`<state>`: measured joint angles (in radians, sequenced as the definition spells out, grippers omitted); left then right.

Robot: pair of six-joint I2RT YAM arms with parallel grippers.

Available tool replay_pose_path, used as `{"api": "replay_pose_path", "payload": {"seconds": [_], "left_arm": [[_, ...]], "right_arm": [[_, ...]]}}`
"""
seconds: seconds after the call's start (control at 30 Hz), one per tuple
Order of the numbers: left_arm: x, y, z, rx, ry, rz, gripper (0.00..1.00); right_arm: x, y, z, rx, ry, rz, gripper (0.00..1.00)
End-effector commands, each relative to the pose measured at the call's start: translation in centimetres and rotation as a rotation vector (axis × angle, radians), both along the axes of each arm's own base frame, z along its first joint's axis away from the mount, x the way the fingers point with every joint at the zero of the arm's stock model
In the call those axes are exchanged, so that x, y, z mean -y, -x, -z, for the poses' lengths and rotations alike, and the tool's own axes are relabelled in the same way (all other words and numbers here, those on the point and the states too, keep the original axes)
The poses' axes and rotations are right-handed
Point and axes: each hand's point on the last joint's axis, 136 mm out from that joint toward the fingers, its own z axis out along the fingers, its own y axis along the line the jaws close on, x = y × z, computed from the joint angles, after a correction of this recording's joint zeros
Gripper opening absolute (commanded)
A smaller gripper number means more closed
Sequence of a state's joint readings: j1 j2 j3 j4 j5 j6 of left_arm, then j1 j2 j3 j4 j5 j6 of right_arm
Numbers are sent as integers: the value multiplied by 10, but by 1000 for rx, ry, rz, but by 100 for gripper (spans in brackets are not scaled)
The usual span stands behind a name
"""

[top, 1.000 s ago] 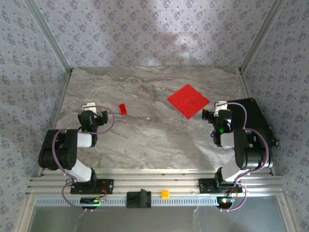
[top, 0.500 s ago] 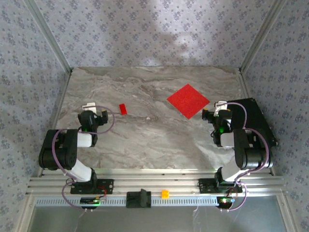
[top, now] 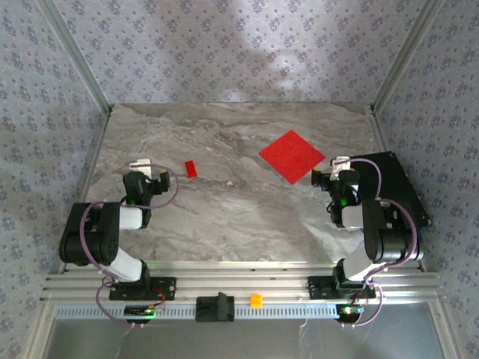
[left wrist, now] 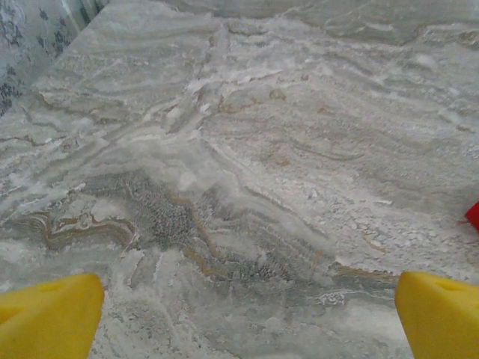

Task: Fold a paper plane with a square sheet of paper (pick it up from the middle)

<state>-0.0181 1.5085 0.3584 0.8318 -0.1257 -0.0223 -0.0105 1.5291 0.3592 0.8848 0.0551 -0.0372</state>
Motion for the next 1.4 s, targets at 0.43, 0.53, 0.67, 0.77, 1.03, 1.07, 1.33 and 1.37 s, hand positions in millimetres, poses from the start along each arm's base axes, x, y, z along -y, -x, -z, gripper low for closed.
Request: {"api": "replay_pose_path", "payload": {"seconds": [0.43, 0.53, 0.67, 0.77, 1.03, 1.07, 1.33, 1.37], "left_arm": [[-22, 42, -78, 104, 160, -188, 100], [-22, 53, -100, 112, 198, -193, 100], [-19, 65, -124, 153, 258, -189, 100], [-12, 71, -134, 157, 314, -160, 100], [14, 89, -147, -17, 572, -146, 100], [18, 97, -147, -59, 591, -143, 100], [52, 117, -147, -170, 630, 37, 100], [56, 117, -146, -187, 639, 53, 100]], "right_arm": [[11, 33, -34, -48, -90, 98, 99], [10, 43, -32, -101, -138, 114, 99], [5, 54, -36, -130, -137, 88, 99], [6, 60, -43, -152, -161, 107, 99], [-1, 72, -52, -316, -575, 188, 99], [-8, 72, -55, -337, -633, 141, 99], [-48, 69, -65, -385, -870, -95, 99], [-54, 67, -64, -396, -880, -117, 99]]}}
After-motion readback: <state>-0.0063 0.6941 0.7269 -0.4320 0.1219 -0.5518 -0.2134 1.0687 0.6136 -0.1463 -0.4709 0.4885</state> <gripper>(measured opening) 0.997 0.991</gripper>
